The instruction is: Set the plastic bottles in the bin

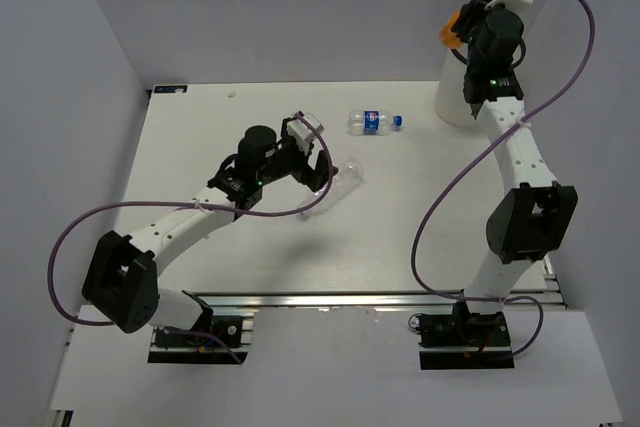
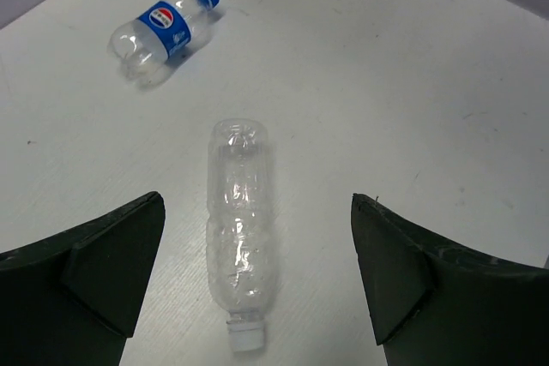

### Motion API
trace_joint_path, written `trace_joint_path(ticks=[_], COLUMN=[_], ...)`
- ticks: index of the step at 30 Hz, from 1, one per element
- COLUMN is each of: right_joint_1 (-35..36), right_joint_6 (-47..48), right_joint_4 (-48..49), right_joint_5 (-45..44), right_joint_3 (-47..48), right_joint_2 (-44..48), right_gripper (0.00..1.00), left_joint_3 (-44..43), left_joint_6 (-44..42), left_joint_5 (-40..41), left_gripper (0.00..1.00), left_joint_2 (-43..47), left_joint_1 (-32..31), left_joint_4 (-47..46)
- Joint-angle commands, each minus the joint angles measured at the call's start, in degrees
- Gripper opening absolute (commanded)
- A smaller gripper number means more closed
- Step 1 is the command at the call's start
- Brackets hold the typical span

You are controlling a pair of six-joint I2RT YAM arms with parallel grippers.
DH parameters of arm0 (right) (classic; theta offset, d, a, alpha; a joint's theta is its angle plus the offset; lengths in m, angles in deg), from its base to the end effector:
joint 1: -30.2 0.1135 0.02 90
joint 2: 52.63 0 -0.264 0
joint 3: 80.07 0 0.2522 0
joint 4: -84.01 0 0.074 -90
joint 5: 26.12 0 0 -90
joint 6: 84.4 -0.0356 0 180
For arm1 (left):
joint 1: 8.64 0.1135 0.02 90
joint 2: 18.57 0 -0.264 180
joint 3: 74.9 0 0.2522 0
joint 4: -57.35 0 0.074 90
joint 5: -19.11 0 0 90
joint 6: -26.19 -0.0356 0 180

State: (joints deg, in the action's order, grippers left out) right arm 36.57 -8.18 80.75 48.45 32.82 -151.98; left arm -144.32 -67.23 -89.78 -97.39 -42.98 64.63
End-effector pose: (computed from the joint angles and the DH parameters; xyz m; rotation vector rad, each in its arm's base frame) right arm 0.4132 0.0366 0.4524 0.3128 1.3633 0.1051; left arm 0.2584 -0.1905 0.3004 0.8317 1.7099 -0.6769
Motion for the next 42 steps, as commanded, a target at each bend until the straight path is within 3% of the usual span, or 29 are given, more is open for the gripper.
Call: trace_joint_path(ticks=[1, 7, 11, 14, 21, 26, 27, 28, 29, 32, 38, 41, 42], right_joint_1=[-1.01, -3.29, -3.64, -3.91, -4.88, -5.32, -5.4, -5.4, -5.49, -5.49, -5.49, -5.49, -5.41], right_joint_6=[9.02, 13.69, 22.64, 24.5, 18.27, 16.07, 15.54, 14.93, 14.75, 14.14, 9.66, 7.02, 4.75], right_joint_4=[0.05, 2.32, 9.26, 6.29, 5.5, 2.33, 1.89, 1.28, 1.1, 0.31, -0.92, -1.01, -1.79], right_joint_5=[-14.81, -16.83, -20.7, -17.73, -9.82, -9.72, -9.63, -9.89, -11.37, -12.61, -7.01, -2.62, -1.12], right_joint_3=[8.6, 20.83, 25.49, 31.73, 25.94, 23.58, 22.95, 22.51, 22.07, 22.16, 18.39, 14.96, 13.73], right_joint_2=[-5.4, -15.86, -23.24, -28.25, -28.27, -28.18, -27.83, -27.3, -27.13, -25.64, -16.78, -12.29, -10.62], right_gripper=[0.11, 0.14, 0.17, 0.22, 0.26, 0.54, 0.64, 0.83, 0.89, 0.89, 0.89, 0.89, 0.89], left_joint_3=[0.2, -2.43, -5.24, -5.51, -8.14, -8.77, -8.68, -8.59, -8.59, -9.2, -9.38, -9.99, -10.6], left_joint_6=[-0.01, 0.34, -0.71, -1.94, -2.64, -3.43, -3.43, -3.43, -3.61, -3.44, -3.52, -4.14, -4.31], left_joint_5=[3.07, 0.19, -4.66, -4.83, -9.05, -11.6, -11.95, -12.13, -12.13, -11.08, -11.08, -11.34, -11.25], left_gripper=[0.98, 0.98, 0.98, 0.98, 0.98, 0.98, 0.98, 0.98, 0.98, 0.98, 0.98, 0.93, 0.86], left_joint_2=[-2.29, -10.45, -15.21, -17.75, -21.89, -23.48, -23.56, -23.74, -23.92, -24.62, -25.67, -27.08, -27.52], left_joint_1=[0.33, 3.41, 4.82, 4.99, 5.17, 5.26, 5.26, 5.26, 5.26, 5.26, 5.26, 5.26, 5.17], left_joint_4=[1.21, 3.14, 5.16, 5.25, 7.09, 8.94, 8.94, 8.94, 9.2, 10.43, 10.96, 12.71, 13.16])
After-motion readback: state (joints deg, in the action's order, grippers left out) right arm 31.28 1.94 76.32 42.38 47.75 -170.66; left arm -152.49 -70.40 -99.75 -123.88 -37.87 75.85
